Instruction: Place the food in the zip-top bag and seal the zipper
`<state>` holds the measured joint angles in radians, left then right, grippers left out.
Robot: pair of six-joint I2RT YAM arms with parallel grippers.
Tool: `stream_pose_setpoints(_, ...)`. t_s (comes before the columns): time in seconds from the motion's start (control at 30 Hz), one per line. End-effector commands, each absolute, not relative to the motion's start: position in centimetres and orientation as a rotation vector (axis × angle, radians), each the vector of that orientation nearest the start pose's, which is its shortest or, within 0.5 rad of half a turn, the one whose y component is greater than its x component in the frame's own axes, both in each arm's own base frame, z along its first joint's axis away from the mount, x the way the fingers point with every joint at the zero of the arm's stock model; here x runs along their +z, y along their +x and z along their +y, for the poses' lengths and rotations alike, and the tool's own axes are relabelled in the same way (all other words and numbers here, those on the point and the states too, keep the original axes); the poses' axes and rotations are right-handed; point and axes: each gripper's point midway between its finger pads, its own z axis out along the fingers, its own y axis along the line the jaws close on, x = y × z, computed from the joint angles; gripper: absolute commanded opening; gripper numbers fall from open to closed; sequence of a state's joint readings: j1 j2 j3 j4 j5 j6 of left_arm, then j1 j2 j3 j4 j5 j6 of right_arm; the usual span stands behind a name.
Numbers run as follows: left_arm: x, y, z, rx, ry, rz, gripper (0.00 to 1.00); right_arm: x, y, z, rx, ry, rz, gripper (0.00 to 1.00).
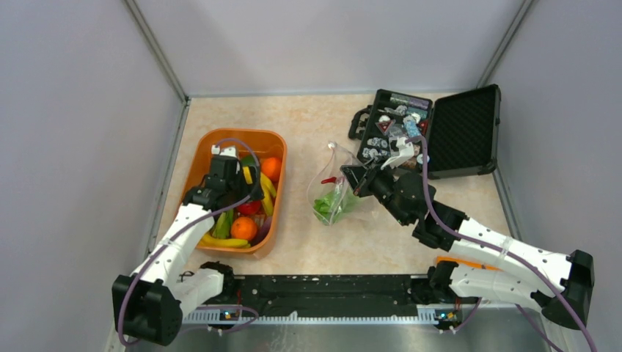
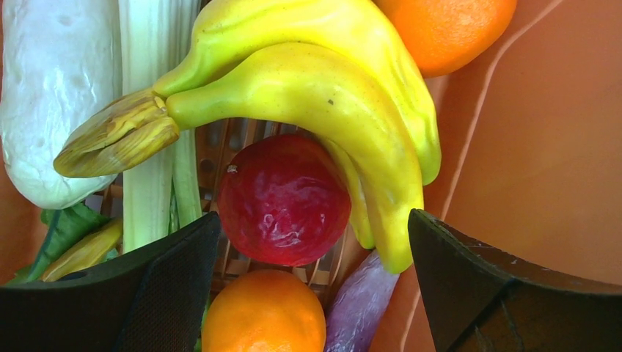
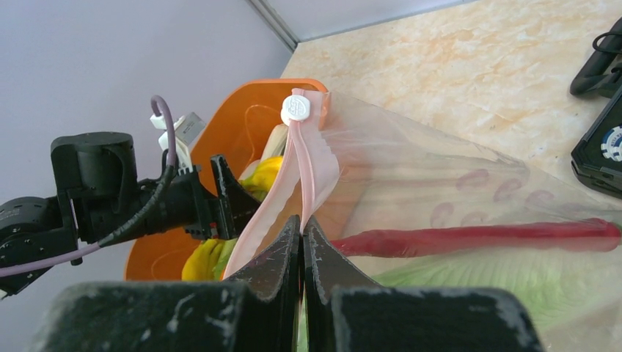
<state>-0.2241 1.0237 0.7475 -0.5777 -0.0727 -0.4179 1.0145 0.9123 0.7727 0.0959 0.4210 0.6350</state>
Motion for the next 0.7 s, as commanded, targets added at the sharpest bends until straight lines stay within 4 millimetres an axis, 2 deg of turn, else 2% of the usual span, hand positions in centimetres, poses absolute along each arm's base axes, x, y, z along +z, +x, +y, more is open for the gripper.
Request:
stream_pose_setpoints(0.0, 11.1, 26.6, -5.8, -0.17, -0.304, 2.412, 0.96, 33.3, 22.8, 27.4, 0.969, 0.035, 1.621, 0.0)
stream_pose_setpoints(0.03, 10.7, 26.6, -5.7, -0.156, -0.313, 2.425, 0.93, 33.3, 22.8, 27.4, 0.969, 0.035, 1.619, 0.0)
stream_pose_setpoints(0.1, 10.4, 26.7, -6.1, -0.179, -0.319, 2.441, 0.8, 33.3, 22.7, 27.4, 0.972, 0.036, 1.62, 0.0)
stream_pose_setpoints(0.13, 10.2, 26.7, -6.4, -0.198, -0.325, 2.451, 0.79, 33.3, 22.7, 27.4, 0.972, 0.035, 1.62, 0.0)
stream_pose_setpoints(0.3, 9.2, 27.0, -5.9, -0.146, -0.343, 2.484, 0.84, 33.5, 22.7, 27.3, 0.968, 0.031, 1.618, 0.0)
stream_pose_setpoints(0.43, 8.3, 27.0, -5.4, -0.101, -0.357, 2.507, 0.83, 33.5, 22.8, 27.3, 0.96, 0.03, 1.616, 0.0)
stream_pose_setpoints(0.67, 8.7, 27.2, -5.7, -0.117, -0.338, 2.502, 0.49, 33.4, 22.9, 27.4, 0.959, 0.029, 1.614, 0.0)
